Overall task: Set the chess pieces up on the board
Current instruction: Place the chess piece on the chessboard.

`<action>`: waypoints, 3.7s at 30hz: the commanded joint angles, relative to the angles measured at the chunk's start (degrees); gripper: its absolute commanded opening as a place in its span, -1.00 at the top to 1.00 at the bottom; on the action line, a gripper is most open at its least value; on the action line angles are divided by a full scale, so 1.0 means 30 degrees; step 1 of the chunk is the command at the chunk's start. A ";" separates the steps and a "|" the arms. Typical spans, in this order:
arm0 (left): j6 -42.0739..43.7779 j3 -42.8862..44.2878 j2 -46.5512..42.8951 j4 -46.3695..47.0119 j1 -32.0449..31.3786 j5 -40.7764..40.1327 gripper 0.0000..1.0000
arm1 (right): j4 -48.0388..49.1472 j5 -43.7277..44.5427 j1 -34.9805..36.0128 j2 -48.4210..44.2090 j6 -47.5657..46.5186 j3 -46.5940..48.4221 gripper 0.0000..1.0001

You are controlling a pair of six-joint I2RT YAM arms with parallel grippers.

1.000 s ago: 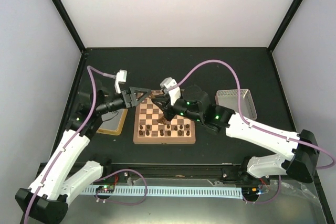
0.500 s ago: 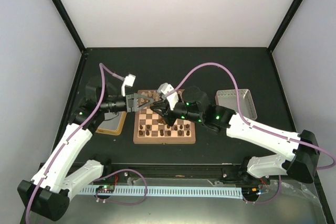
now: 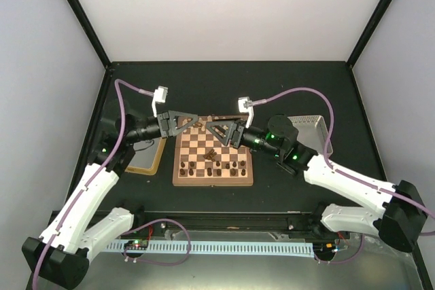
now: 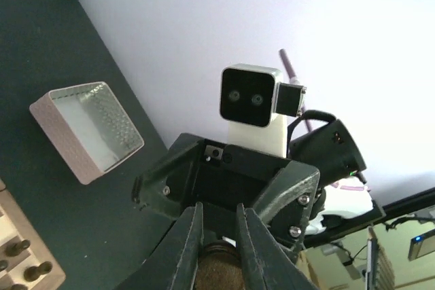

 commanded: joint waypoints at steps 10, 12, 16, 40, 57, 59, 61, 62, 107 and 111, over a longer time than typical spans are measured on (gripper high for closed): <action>-0.5298 -0.0910 0.0273 0.4923 0.0030 -0.0912 0.90 | 0.7990 -0.2937 -0.0008 0.2863 0.8752 0.1004 0.12; -0.5275 -0.0982 0.0226 0.4855 0.0030 -0.0909 0.90 | 0.7978 -0.2814 -0.0018 0.2880 0.8770 0.0993 0.27; -0.5304 -0.1119 0.0151 0.4835 0.0030 -0.0939 0.91 | 0.7912 -0.2850 -0.0018 0.3119 0.9081 0.1167 0.55; 0.6016 -0.0334 -0.1890 -0.6899 0.0523 -1.0284 -0.38 | -1.0256 0.1717 -0.0512 0.1109 0.1024 0.3220 0.98; 1.2163 -0.1967 -0.5404 -0.8577 0.0558 -2.0880 -0.63 | -2.7287 0.7435 0.2422 0.9685 -0.5762 1.5080 0.98; 1.2138 -0.2282 -0.5678 -0.8362 0.0558 -2.1104 -0.66 | -2.8002 0.7812 0.2868 1.0625 -0.5767 1.6137 0.98; 1.1982 -0.2362 -0.5889 -0.8403 0.0558 -2.1367 -0.68 | -2.8715 0.8019 0.3250 1.1672 -0.5753 1.7073 0.98; 1.1914 -0.2395 -0.5974 -0.8425 0.0543 -2.1427 -0.69 | -2.8944 0.8040 0.3429 1.2087 -0.5769 1.7495 0.98; 1.1461 -0.2673 -0.7100 -0.8714 0.0558 -2.2501 -0.81 | -3.0268 0.6529 0.5322 2.0631 -0.6567 2.1540 0.85; 1.1481 -0.2687 -0.7087 -0.8705 0.0558 -2.2503 -0.81 | -3.0183 0.6861 0.5323 2.0649 -0.6477 2.1478 0.78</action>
